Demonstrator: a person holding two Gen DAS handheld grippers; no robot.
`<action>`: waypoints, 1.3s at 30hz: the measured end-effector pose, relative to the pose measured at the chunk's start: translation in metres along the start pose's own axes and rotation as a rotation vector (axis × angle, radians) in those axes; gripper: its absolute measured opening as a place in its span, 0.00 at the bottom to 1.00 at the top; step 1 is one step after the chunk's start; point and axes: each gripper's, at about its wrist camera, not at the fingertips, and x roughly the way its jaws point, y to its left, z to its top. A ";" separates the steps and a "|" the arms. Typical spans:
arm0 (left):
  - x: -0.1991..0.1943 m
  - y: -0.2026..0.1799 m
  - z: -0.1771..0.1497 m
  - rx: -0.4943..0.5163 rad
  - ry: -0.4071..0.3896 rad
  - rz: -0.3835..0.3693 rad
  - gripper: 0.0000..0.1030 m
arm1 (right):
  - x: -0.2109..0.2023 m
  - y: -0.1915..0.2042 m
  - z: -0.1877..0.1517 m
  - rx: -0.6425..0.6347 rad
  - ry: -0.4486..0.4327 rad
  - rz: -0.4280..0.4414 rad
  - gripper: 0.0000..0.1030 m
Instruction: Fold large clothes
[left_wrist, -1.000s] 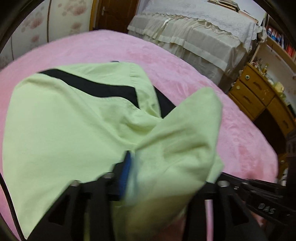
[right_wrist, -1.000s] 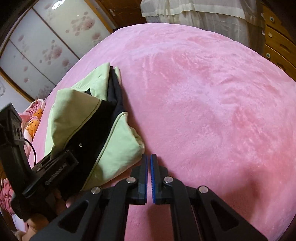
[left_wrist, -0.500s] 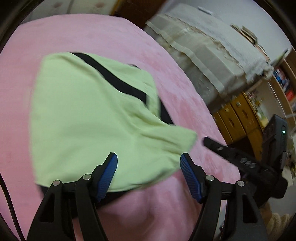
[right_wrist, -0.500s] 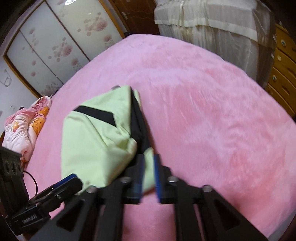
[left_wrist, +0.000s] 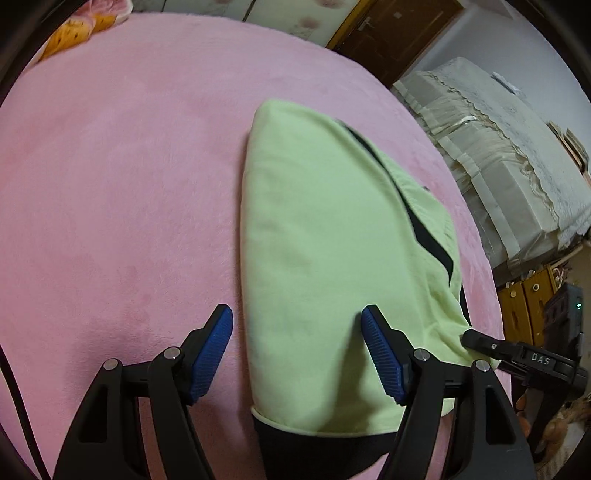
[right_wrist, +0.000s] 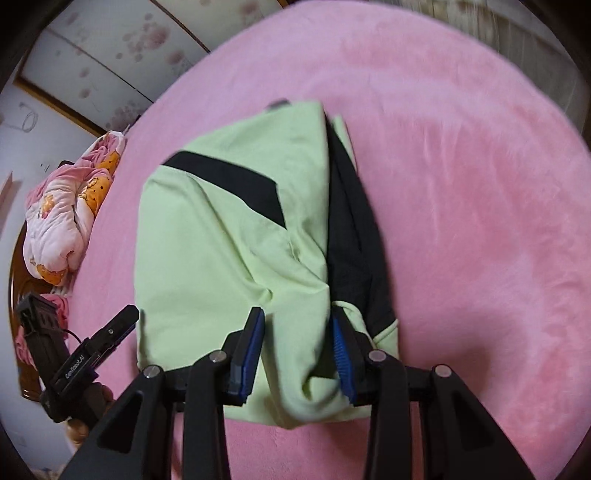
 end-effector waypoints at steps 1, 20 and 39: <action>0.004 0.003 0.000 -0.013 0.002 -0.022 0.68 | 0.006 -0.004 0.000 0.017 0.011 0.017 0.34; 0.023 -0.021 -0.017 0.091 -0.018 -0.001 0.68 | -0.014 -0.032 -0.039 -0.076 -0.158 -0.099 0.05; 0.019 -0.020 -0.006 0.045 0.100 0.038 0.68 | -0.021 -0.013 -0.028 -0.087 -0.113 -0.128 0.24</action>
